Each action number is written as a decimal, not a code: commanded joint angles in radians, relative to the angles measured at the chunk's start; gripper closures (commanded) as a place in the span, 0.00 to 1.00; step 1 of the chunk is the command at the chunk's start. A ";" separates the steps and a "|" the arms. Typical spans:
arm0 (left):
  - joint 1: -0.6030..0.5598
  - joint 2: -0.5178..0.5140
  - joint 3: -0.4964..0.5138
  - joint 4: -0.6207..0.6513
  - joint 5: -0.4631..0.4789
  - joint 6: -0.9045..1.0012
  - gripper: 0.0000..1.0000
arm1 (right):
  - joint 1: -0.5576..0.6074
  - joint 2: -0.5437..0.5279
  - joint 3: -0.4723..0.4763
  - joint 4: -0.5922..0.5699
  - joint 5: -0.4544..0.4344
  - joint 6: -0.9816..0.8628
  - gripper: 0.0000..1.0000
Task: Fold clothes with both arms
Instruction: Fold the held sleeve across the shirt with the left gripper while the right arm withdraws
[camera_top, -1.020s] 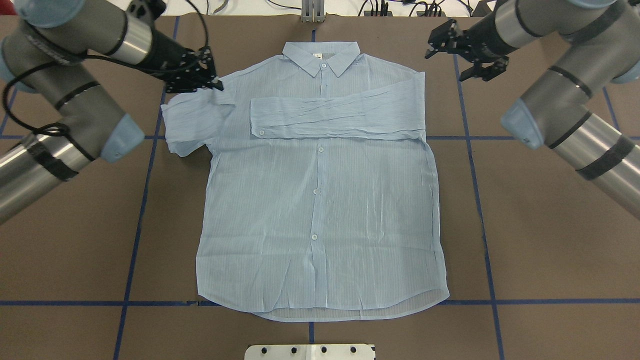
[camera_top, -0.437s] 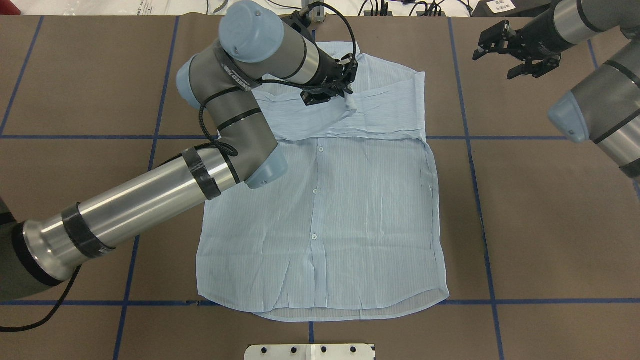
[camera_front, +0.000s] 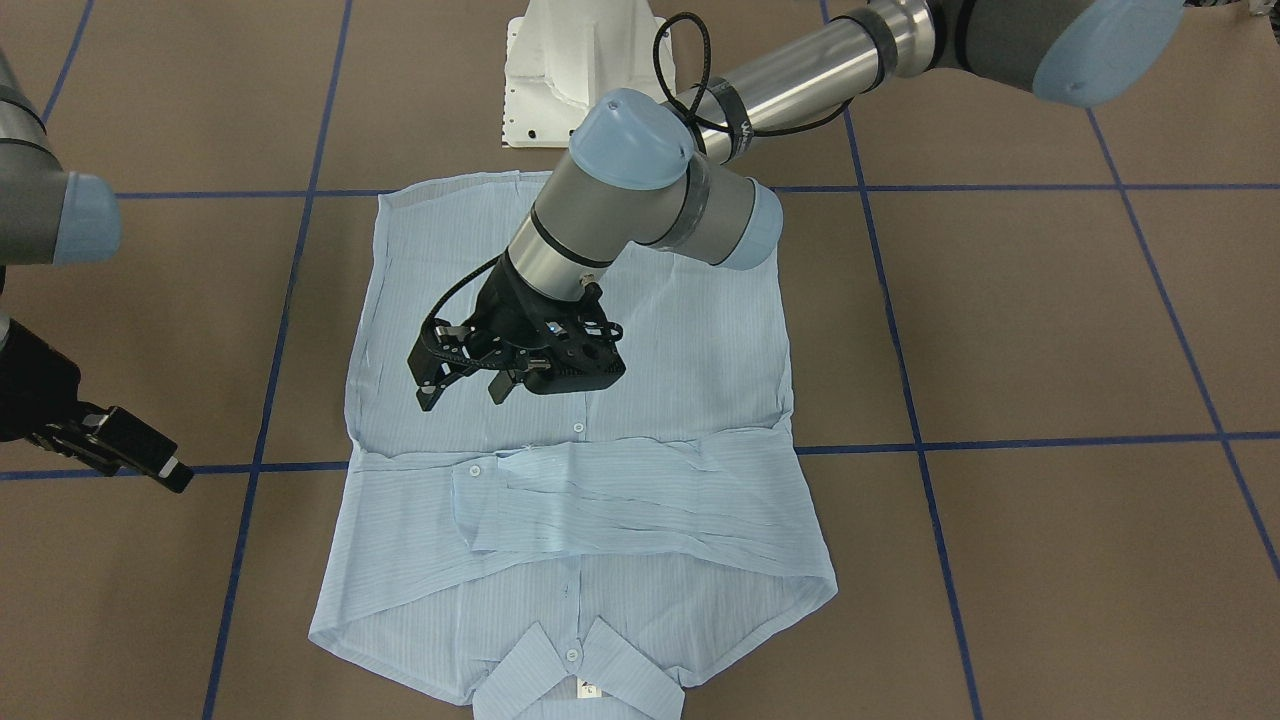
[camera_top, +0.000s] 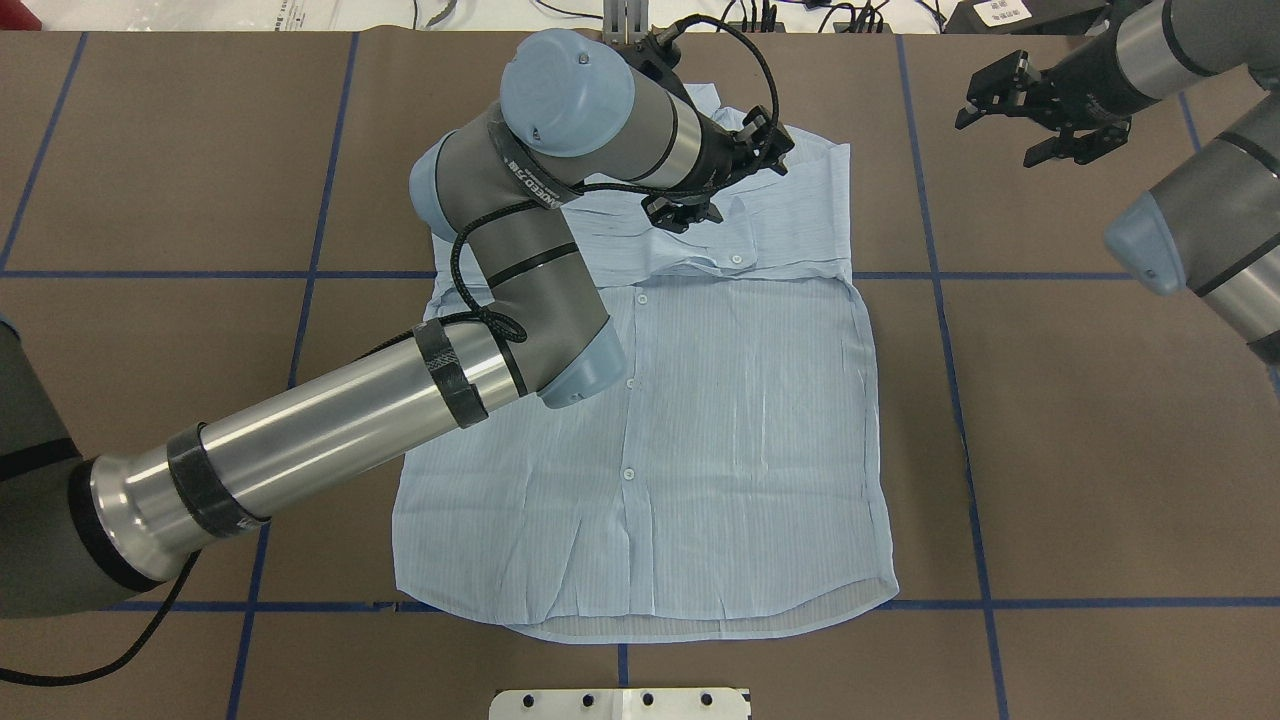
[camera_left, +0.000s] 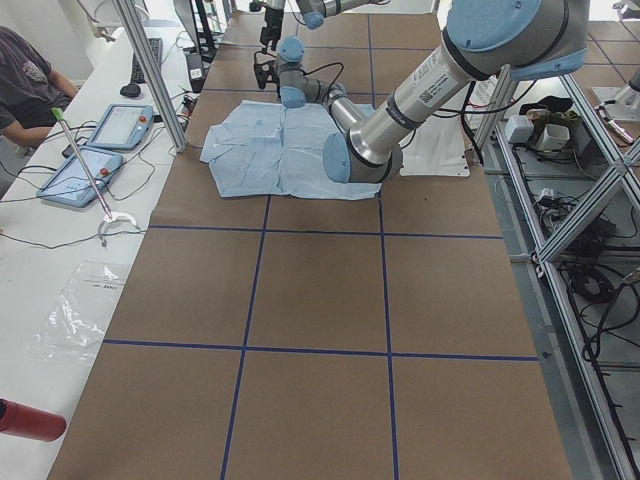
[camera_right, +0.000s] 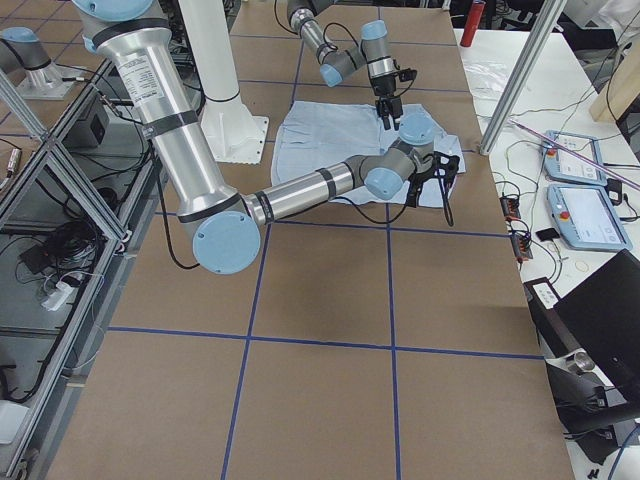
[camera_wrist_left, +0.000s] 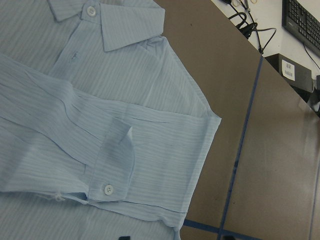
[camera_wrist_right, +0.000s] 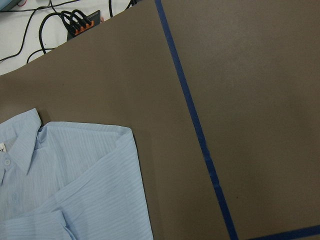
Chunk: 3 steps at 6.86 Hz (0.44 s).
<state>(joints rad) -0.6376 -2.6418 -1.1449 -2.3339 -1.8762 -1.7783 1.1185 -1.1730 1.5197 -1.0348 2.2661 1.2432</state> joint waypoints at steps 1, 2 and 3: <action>0.001 0.037 -0.094 0.011 -0.007 -0.012 0.00 | -0.088 0.003 0.039 0.005 -0.040 0.150 0.00; -0.005 0.124 -0.222 0.013 -0.008 -0.012 0.01 | -0.217 -0.008 0.101 -0.007 -0.192 0.218 0.00; -0.011 0.246 -0.374 0.013 -0.018 0.003 0.01 | -0.288 -0.017 0.121 -0.008 -0.238 0.258 0.00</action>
<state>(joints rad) -0.6426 -2.5115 -1.3661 -2.3224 -1.8861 -1.7856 0.9270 -1.1808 1.6049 -1.0387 2.1100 1.4403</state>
